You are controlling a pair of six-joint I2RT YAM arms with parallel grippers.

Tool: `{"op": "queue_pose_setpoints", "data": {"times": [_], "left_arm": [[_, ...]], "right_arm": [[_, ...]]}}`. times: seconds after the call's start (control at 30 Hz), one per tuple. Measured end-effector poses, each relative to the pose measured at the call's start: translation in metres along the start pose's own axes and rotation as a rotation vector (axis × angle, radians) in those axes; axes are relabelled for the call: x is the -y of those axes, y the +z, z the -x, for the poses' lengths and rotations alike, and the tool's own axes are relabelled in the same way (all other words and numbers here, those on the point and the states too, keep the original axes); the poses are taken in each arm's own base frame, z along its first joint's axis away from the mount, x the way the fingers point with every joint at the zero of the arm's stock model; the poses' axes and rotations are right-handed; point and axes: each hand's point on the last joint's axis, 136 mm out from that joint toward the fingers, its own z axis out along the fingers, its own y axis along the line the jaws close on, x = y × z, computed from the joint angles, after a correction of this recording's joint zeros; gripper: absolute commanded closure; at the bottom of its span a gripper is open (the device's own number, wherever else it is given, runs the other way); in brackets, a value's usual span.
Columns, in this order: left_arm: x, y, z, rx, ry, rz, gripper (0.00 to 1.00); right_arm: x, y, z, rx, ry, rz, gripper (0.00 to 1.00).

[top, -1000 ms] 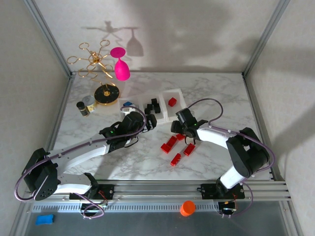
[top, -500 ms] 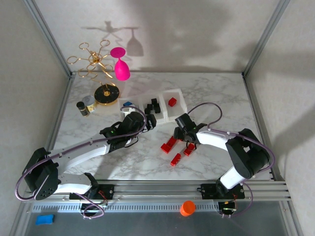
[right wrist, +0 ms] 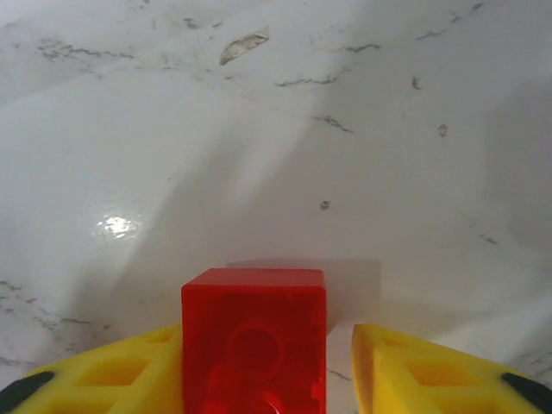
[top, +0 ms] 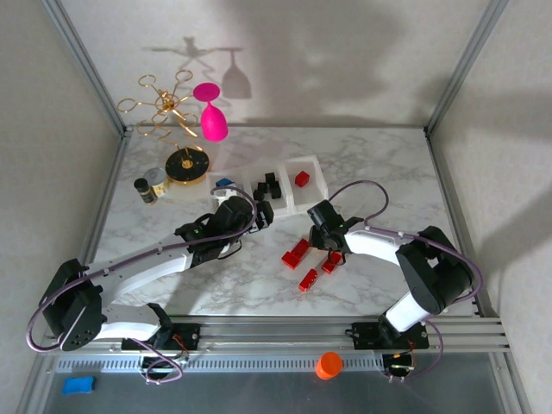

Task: Sort the legos into containers by color
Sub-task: Pick up the lego from the center of the table, then place the lego in the container.

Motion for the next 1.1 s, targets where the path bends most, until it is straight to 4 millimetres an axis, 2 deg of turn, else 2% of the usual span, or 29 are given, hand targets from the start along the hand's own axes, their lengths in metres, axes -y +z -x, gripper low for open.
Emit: {"op": "queue_pose_setpoints", "data": {"times": [0.3,0.47,0.57,0.73,0.87,1.03,1.1], "left_arm": [[-0.002,0.0,0.001,0.004,0.002,0.009,0.0],[-0.002,-0.001,0.003,0.013,0.002,0.013,0.0],[-0.002,-0.003,0.005,0.019,0.007,0.02,0.0],[0.006,-0.007,0.019,0.055,0.009,0.012,0.01],[0.017,-0.01,0.033,0.091,-0.006,-0.005,0.01],[0.019,-0.003,0.043,0.113,-0.021,0.006,0.0],[0.017,0.001,0.044,0.112,-0.022,0.016,0.0]], "right_arm": [[-0.002,-0.003,0.009,0.026,-0.045,-0.004,0.7],[-0.008,-0.017,0.022,0.061,-0.066,0.019,0.71],[-0.019,-0.035,0.041,0.11,-0.071,0.054,0.71],[-0.04,-0.061,0.093,0.226,-0.069,0.113,0.7],[-0.047,-0.051,0.132,0.269,-0.053,0.11,0.69],[-0.055,-0.017,0.167,0.278,-0.057,0.088,0.64],[-0.057,-0.003,0.178,0.276,-0.059,0.078,0.57]]}}
